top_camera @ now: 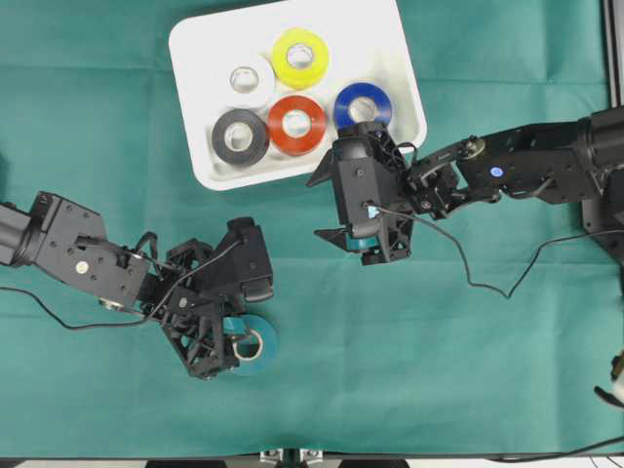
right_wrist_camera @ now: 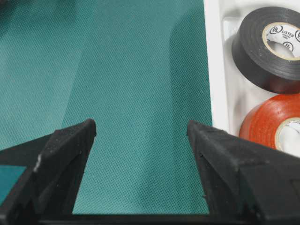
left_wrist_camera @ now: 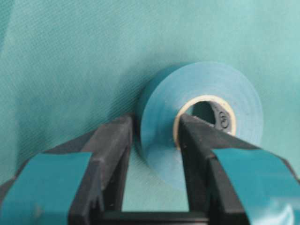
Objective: Put the tape alternately from left to right into the white case.
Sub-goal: 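Move the left gripper down onto the teal tape roll and grasp it, then carry the teal roll with the left gripper into the tray's top right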
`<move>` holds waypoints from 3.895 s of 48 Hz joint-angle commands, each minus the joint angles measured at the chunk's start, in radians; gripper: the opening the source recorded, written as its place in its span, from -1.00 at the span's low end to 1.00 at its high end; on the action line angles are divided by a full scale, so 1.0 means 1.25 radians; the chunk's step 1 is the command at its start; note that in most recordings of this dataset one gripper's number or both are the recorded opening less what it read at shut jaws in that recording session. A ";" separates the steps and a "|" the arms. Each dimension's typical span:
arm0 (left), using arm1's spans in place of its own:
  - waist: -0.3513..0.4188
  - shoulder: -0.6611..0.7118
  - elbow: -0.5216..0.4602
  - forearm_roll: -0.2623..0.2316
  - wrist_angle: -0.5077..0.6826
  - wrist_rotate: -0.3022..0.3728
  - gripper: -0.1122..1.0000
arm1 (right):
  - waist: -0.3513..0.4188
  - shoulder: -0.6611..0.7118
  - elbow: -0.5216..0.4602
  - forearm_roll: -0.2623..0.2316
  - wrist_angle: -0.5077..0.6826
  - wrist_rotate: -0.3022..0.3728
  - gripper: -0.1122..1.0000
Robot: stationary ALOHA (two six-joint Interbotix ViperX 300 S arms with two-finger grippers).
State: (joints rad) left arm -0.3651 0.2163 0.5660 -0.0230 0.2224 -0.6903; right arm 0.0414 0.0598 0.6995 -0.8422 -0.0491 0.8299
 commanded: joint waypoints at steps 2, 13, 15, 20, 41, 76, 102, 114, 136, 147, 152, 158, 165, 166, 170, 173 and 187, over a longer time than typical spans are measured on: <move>-0.004 -0.038 -0.001 0.000 0.016 0.001 -0.84 | 0.002 -0.018 -0.012 0.000 -0.002 -0.001 0.74; -0.007 -0.088 0.021 0.000 0.064 0.001 -0.84 | 0.004 -0.045 0.006 0.000 -0.002 -0.001 0.74; -0.007 -0.098 0.027 0.000 0.066 0.002 -0.84 | 0.004 -0.055 0.015 0.000 -0.002 -0.001 0.74; -0.007 -0.124 0.045 0.000 0.066 0.002 -0.84 | 0.004 -0.076 0.036 0.000 -0.004 0.000 0.74; -0.007 -0.166 0.088 0.000 0.066 0.005 -0.84 | 0.004 -0.162 0.125 0.002 -0.006 0.000 0.74; 0.158 -0.323 0.177 0.004 0.066 0.093 -0.84 | 0.004 -0.171 0.133 0.004 -0.007 0.001 0.74; 0.383 -0.404 0.205 0.004 0.066 0.313 -0.84 | 0.004 -0.171 0.130 0.002 -0.007 0.001 0.74; 0.477 -0.391 0.200 0.004 0.063 0.378 -0.84 | 0.004 -0.171 0.129 0.002 -0.007 0.001 0.74; 0.580 -0.322 0.160 0.002 0.022 0.504 -0.84 | 0.004 -0.171 0.125 0.004 -0.007 0.001 0.74; 0.592 -0.263 0.094 0.004 0.004 0.525 -0.84 | 0.004 -0.168 0.125 0.004 -0.007 0.001 0.74; 0.592 -0.236 0.055 0.004 -0.005 0.526 -0.84 | 0.004 -0.164 0.125 0.004 -0.007 0.001 0.74; 0.592 -0.196 0.004 0.004 -0.006 0.553 -0.84 | 0.004 -0.162 0.124 0.004 -0.007 0.001 0.74; 0.598 -0.131 -0.071 0.002 -0.006 0.601 -0.84 | 0.004 -0.161 0.120 0.004 -0.009 0.001 0.74; 0.599 -0.121 -0.083 0.002 -0.006 0.605 -0.84 | 0.004 -0.161 0.120 0.004 -0.007 0.001 0.74; 0.605 -0.083 -0.128 0.002 -0.009 0.617 -0.84 | 0.004 -0.160 0.119 0.004 -0.009 0.001 0.74; 0.610 -0.054 -0.161 0.002 -0.009 0.625 -0.84 | 0.004 -0.157 0.118 0.004 -0.009 0.001 0.74; 0.626 0.028 -0.271 0.002 -0.009 0.634 -0.84 | 0.004 -0.147 0.113 0.004 -0.009 0.001 0.74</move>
State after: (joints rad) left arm 0.4126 0.2592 0.2792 -0.0215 0.2209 0.1028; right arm 0.0430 -0.1181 0.8621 -0.8391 -0.0522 0.8299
